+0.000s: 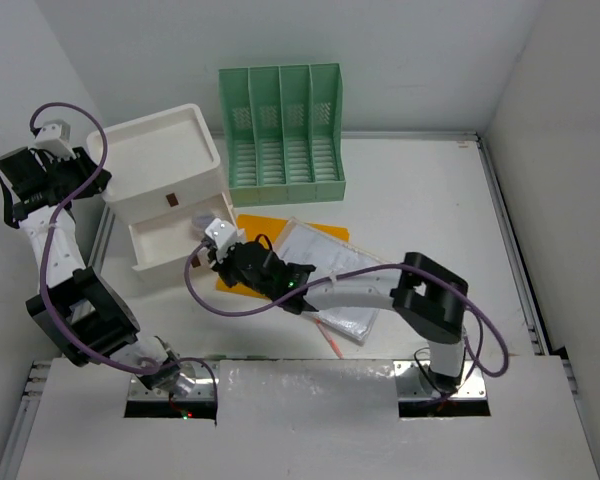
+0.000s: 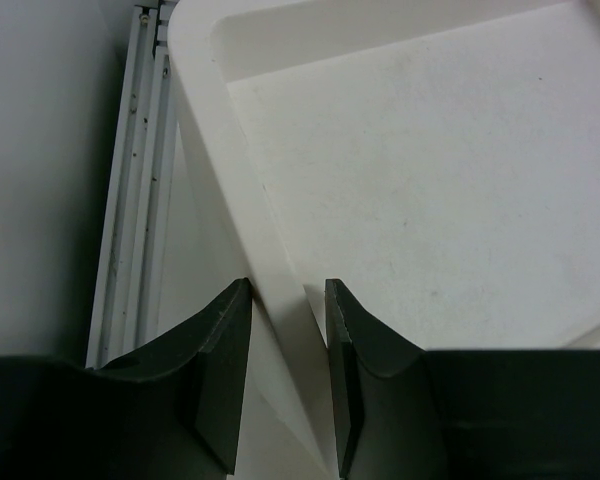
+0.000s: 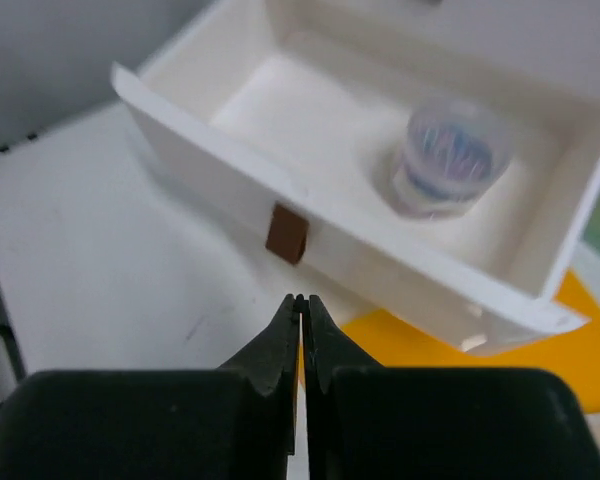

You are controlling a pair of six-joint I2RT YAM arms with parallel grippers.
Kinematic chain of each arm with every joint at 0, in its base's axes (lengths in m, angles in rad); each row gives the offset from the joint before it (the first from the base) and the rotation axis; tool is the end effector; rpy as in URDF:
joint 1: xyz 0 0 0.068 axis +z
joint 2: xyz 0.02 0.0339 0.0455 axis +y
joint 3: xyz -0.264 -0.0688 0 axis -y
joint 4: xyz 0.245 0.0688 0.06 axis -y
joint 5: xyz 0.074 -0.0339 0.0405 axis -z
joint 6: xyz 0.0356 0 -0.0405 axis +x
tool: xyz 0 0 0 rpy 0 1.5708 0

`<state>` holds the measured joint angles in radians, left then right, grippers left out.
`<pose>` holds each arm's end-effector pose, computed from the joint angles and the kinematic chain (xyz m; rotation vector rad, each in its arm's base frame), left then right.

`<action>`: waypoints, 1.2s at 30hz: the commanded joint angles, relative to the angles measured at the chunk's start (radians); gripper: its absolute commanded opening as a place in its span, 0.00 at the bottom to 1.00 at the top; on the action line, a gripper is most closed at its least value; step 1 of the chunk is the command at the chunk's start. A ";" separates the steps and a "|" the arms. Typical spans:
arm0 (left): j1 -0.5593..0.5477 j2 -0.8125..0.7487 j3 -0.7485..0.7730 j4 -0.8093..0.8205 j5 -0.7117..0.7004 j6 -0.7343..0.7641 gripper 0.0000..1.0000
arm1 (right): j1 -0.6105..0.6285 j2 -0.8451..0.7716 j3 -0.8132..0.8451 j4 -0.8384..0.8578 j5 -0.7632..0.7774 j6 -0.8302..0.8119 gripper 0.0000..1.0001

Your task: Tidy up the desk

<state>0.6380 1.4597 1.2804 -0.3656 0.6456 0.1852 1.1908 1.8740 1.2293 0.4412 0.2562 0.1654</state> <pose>0.2779 0.1794 0.3381 -0.0804 1.9996 -0.1597 0.1704 0.4024 0.2443 -0.7264 1.6797 0.7476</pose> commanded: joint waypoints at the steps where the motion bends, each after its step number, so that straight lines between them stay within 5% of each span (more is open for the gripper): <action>1: -0.006 0.036 -0.056 -0.190 0.080 0.000 0.22 | -0.011 0.088 -0.034 0.205 -0.023 0.135 0.00; 10: -0.006 0.039 -0.052 -0.188 0.081 0.017 0.19 | -0.072 0.283 0.191 0.154 -0.014 0.134 0.00; 14: -0.006 0.051 -0.036 -0.199 0.095 0.049 0.00 | -0.125 0.336 0.300 0.136 -0.061 0.138 0.00; 31: -0.006 0.163 0.025 -0.297 0.172 0.188 0.00 | -0.223 0.648 0.745 0.057 -0.078 0.077 0.00; 36: -0.004 0.168 0.020 -0.286 0.181 0.168 0.00 | -0.217 0.630 0.718 0.091 -0.054 0.086 0.00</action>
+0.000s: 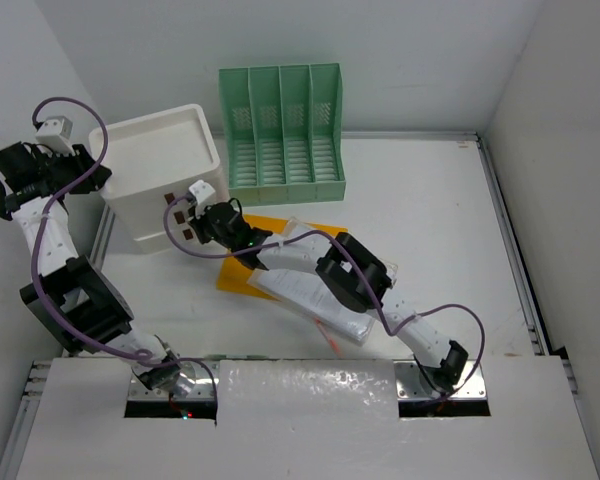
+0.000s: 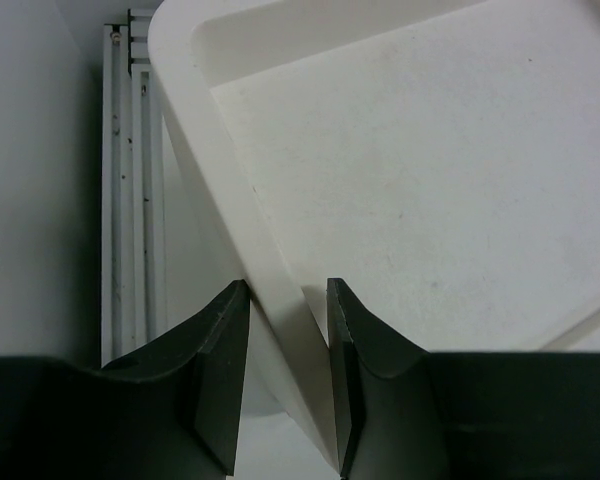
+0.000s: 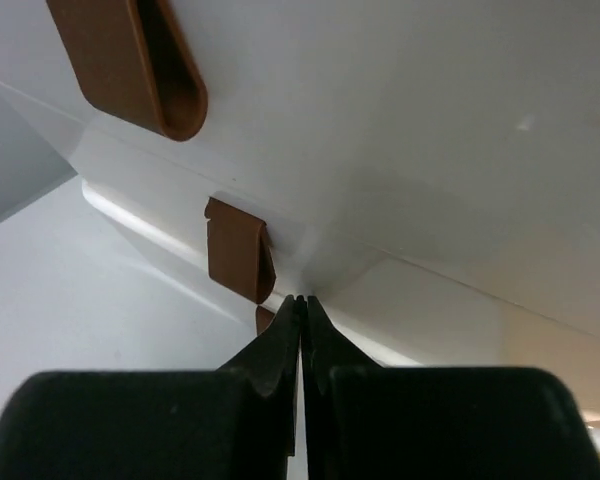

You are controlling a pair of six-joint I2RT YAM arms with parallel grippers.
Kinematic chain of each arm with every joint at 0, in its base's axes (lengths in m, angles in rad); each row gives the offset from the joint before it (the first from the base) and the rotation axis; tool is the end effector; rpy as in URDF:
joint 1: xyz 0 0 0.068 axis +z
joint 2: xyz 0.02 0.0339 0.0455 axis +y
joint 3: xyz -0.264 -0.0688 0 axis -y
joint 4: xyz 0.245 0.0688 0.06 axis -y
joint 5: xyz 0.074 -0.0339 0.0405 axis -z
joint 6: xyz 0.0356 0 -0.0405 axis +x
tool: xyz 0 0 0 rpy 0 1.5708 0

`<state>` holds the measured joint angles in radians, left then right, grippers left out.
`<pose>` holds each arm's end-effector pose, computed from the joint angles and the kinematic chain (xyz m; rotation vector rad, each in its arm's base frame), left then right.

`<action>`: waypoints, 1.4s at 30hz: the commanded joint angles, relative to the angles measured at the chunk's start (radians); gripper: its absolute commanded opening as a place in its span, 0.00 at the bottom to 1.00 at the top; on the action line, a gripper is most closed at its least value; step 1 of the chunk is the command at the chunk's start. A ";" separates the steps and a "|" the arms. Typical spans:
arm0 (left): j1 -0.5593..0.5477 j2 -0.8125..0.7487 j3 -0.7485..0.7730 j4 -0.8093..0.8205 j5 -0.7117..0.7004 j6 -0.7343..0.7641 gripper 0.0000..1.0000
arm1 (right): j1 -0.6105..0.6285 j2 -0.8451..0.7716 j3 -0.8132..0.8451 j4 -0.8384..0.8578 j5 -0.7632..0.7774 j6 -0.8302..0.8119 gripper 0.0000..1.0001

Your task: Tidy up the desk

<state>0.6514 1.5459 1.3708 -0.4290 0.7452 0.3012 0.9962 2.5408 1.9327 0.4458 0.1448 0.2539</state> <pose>0.2910 0.1915 0.3369 0.0547 2.0069 -0.2098 0.3200 0.4848 0.1544 -0.5479 1.7126 0.7866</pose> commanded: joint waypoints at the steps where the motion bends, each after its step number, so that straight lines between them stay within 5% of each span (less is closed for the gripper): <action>1: -0.018 0.082 -0.072 -0.220 0.080 0.046 0.00 | -0.016 -0.051 -0.013 0.120 0.065 0.001 0.00; 6: -0.019 0.092 -0.076 -0.177 0.059 -0.011 0.00 | 0.062 -0.074 -0.162 0.229 0.209 -0.025 0.53; 8: -0.019 0.097 -0.076 -0.177 0.060 -0.016 0.00 | 0.070 -0.047 -0.134 0.226 0.272 0.005 0.58; 26: -0.019 0.043 -0.120 -0.209 0.115 -0.007 0.00 | 0.070 0.185 0.141 0.175 0.403 0.111 0.46; 34: -0.018 0.010 -0.193 -0.171 0.094 -0.045 0.00 | 0.070 0.182 0.137 0.303 0.432 0.070 0.44; 42: -0.019 0.006 -0.206 -0.148 0.082 -0.065 0.00 | 0.067 0.210 0.160 0.393 0.506 0.071 0.29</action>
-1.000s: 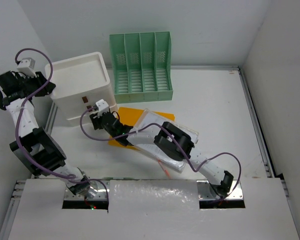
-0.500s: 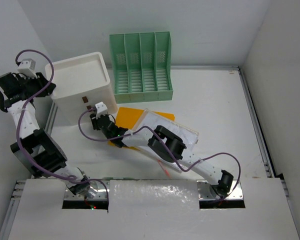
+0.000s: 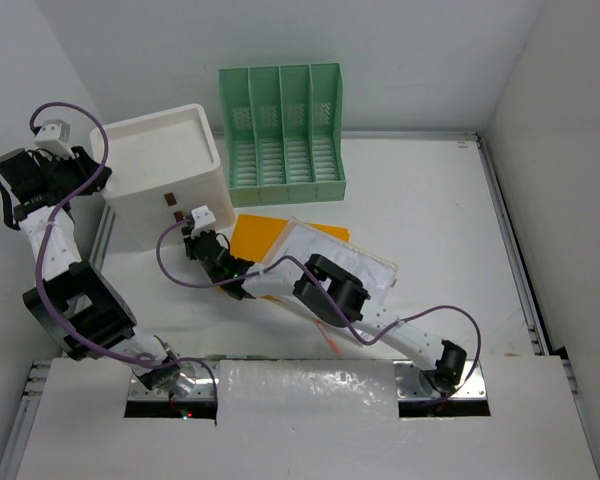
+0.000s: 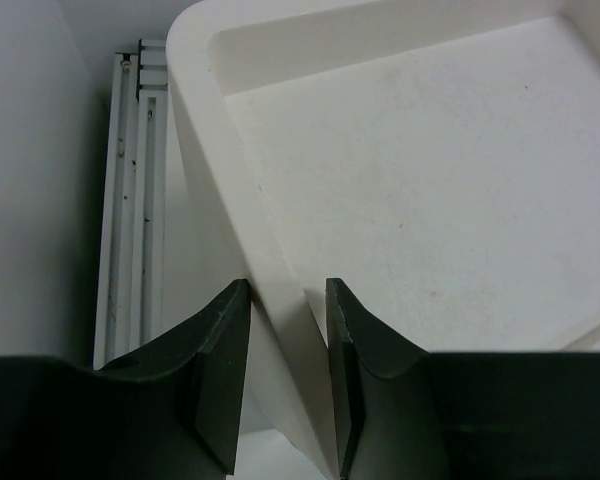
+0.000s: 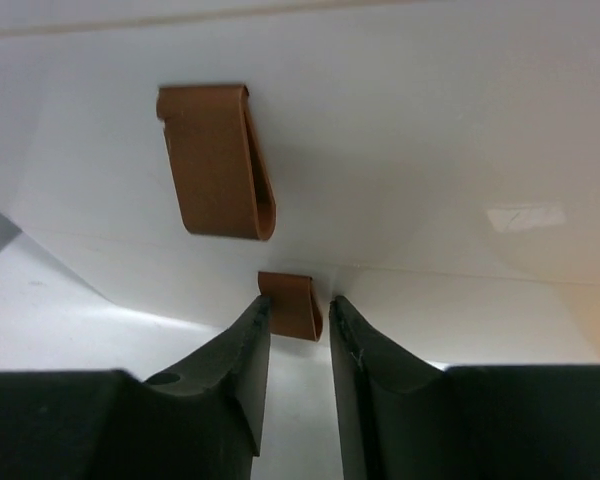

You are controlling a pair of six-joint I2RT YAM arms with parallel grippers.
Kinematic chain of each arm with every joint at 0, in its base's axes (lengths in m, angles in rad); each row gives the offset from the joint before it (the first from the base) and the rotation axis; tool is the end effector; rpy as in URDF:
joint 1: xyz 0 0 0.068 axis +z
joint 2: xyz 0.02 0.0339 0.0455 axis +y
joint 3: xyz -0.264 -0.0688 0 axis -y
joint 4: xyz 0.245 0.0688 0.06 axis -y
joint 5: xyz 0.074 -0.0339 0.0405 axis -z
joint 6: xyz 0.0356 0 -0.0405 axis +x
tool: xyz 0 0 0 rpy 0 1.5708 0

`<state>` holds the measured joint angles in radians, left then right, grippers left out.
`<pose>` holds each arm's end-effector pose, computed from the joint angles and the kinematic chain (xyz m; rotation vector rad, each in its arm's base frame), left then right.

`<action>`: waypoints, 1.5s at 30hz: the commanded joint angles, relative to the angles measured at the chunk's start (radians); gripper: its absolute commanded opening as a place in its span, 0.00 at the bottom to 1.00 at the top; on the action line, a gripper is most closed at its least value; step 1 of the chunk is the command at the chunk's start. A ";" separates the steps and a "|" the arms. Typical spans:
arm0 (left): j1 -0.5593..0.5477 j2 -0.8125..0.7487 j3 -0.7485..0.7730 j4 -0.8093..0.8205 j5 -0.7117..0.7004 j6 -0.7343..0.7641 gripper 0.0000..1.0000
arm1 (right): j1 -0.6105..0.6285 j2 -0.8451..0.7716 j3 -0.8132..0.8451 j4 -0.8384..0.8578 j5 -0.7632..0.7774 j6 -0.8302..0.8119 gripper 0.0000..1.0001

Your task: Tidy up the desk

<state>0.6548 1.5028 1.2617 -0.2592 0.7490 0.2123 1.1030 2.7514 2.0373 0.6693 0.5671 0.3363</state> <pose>0.2861 0.1891 0.3287 0.0150 1.9350 -0.2027 0.2842 0.5202 0.0941 -0.1836 1.6379 0.6527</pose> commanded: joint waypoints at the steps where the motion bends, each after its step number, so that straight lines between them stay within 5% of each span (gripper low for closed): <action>1: -0.021 0.047 -0.099 -0.310 0.076 0.024 0.00 | -0.045 0.005 0.069 0.149 0.080 -0.003 0.28; 8: -0.023 0.054 -0.093 -0.304 0.087 0.012 0.00 | -0.051 0.039 0.124 0.135 0.077 0.040 0.15; 10: -0.021 0.056 -0.091 -0.302 0.085 0.012 0.00 | -0.051 0.037 0.113 0.133 0.051 0.056 0.20; 11: -0.021 0.057 -0.091 -0.302 0.085 0.012 0.00 | -0.049 0.030 0.103 0.138 0.047 0.067 0.33; 14: -0.023 0.059 -0.093 -0.305 0.090 0.012 0.00 | -0.048 0.028 0.075 0.162 0.063 0.112 0.46; 20: -0.021 0.051 -0.107 -0.316 0.089 0.021 0.00 | -0.042 0.027 0.078 0.177 0.095 0.130 0.52; 31: -0.023 0.045 -0.102 -0.313 0.096 0.007 0.00 | -0.051 0.073 0.164 0.116 0.206 0.121 0.00; 37: -0.021 0.050 -0.097 -0.311 0.090 0.010 0.00 | -0.054 0.027 0.068 0.252 0.120 0.070 0.00; 45: -0.018 0.059 -0.082 -0.322 0.073 0.024 0.00 | -0.057 -0.200 -0.350 0.455 -0.180 0.033 0.00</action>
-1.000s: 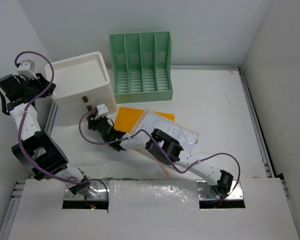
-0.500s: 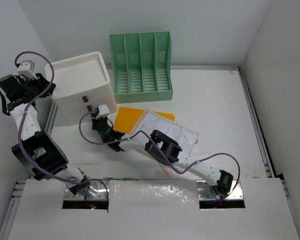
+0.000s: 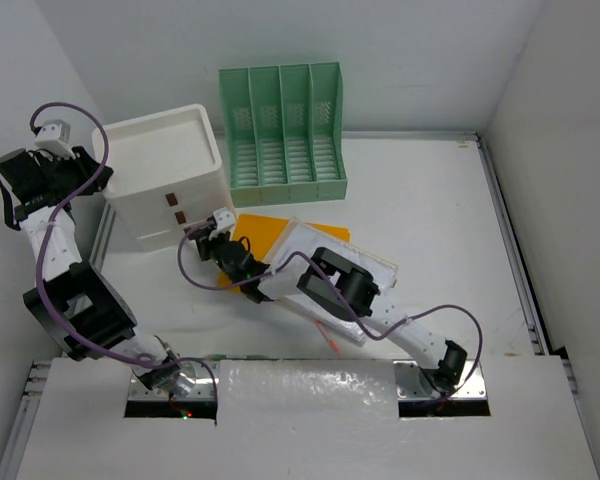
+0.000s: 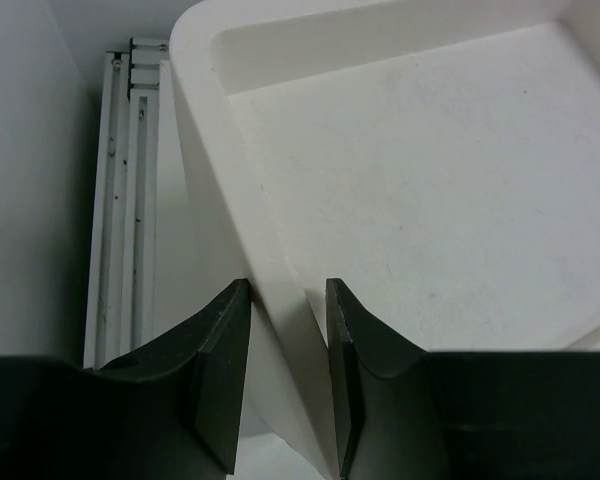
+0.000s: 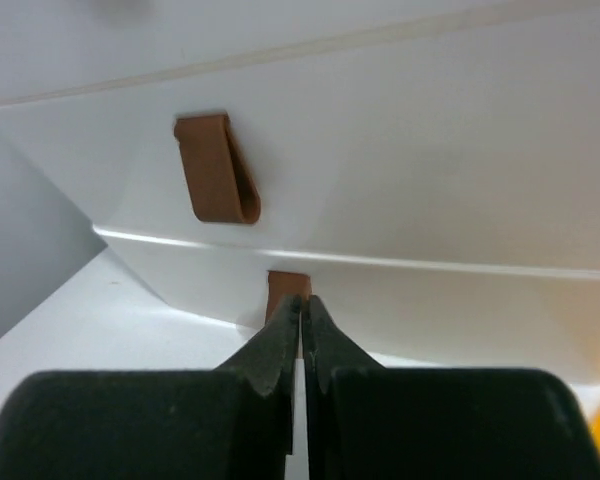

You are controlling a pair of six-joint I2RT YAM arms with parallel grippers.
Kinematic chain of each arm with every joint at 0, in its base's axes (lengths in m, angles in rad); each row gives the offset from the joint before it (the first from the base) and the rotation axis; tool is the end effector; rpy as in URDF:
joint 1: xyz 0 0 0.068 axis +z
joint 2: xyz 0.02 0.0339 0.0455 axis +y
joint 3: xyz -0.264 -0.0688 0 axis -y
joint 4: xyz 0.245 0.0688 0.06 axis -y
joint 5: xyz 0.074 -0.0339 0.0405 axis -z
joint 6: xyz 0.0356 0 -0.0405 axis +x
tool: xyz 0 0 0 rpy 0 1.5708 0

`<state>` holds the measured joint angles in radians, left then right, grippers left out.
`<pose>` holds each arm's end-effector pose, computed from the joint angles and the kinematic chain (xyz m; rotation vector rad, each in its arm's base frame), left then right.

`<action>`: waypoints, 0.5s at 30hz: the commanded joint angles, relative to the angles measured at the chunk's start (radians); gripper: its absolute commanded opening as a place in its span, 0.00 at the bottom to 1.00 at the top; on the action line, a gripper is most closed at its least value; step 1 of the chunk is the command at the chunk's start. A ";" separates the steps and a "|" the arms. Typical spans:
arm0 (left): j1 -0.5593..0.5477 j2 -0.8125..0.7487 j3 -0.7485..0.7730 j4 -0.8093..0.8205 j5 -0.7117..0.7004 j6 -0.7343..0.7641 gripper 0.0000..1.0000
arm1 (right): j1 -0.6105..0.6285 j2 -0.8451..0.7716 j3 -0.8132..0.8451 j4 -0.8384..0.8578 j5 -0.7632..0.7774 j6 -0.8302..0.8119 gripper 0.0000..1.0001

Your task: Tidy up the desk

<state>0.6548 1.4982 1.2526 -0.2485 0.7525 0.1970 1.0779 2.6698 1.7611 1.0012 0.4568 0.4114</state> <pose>0.2854 0.1884 0.3280 0.0054 1.9301 -0.2124 0.2782 0.4847 0.0869 -0.1293 1.5437 0.8594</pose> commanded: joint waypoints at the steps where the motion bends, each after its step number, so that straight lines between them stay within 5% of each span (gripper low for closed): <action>1: -0.018 0.065 -0.068 -0.334 0.070 0.039 0.00 | -0.033 -0.132 -0.116 0.132 -0.090 -0.036 0.00; 5: -0.012 0.068 -0.061 -0.341 0.068 0.045 0.00 | -0.058 -0.178 -0.201 0.197 -0.263 0.041 0.00; 11: -0.011 0.057 -0.053 -0.342 0.057 0.042 0.00 | -0.104 -0.151 -0.160 0.078 -0.405 0.208 0.00; 15: -0.011 0.056 -0.053 -0.337 0.053 0.035 0.00 | -0.105 -0.119 -0.155 0.042 -0.383 0.309 0.30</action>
<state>0.6544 1.5028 1.2663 -0.2699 0.7597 0.2039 0.9695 2.5381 1.5715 1.0519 0.1173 0.6033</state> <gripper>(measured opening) 0.302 0.245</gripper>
